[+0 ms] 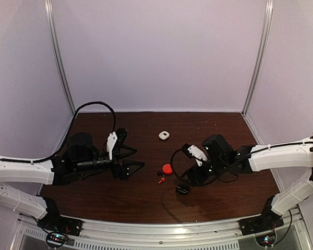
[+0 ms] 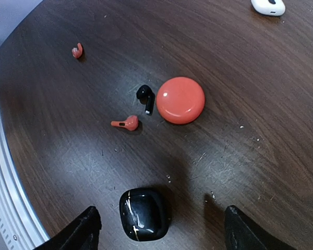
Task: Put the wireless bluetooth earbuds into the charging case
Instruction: Pick up the charging case from the center of the board.
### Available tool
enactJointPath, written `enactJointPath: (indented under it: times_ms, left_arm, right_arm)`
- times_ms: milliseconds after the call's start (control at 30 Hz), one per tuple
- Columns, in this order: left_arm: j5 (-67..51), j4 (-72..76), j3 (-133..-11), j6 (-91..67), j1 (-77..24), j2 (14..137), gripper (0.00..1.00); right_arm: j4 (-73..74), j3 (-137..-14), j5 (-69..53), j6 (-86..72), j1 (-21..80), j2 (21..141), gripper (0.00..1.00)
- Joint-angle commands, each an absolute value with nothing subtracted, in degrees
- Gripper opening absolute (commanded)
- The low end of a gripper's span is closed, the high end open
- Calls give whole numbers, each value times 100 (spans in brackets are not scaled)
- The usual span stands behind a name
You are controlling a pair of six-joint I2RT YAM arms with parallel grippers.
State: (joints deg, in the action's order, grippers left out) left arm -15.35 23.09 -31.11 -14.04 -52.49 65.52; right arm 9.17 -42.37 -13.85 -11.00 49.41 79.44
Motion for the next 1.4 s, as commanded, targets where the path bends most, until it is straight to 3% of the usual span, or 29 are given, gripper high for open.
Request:
enactJointPath:
  times_ms: [0, 667, 933, 1067, 1200, 1367]
  left_arm:
    - [-1456, 2647, -3046, -1400, -5229, 6507, 80]
    - [-1373, 3397, -2649, -1262, -5229, 6256, 84]
    - [-960, 3482, -2474, -1246, -5229, 5996, 84]
    - [-946, 3573, -2392, -1260, -5229, 5912, 85]
    - [-934, 3650, -2309, -1217, -5229, 5808, 85]
    - [-985, 3603, -2162, -761, -5232, 5381, 83]
  right_arm:
    - [900, -4182, -1698, -957, 4953, 8164, 82]
    - [1230, -4403, -1532, 198, 5320, 9004, 79]
    - [1430, -4557, -1067, 362, 5467, 9300, 68]
    - [1388, -4603, -1061, 432, 5469, 9281, 56]
    - [1398, -4697, -1332, 489, 5467, 9189, 41]
    - [1339, -4819, -2408, 467, 5337, 8762, 35]
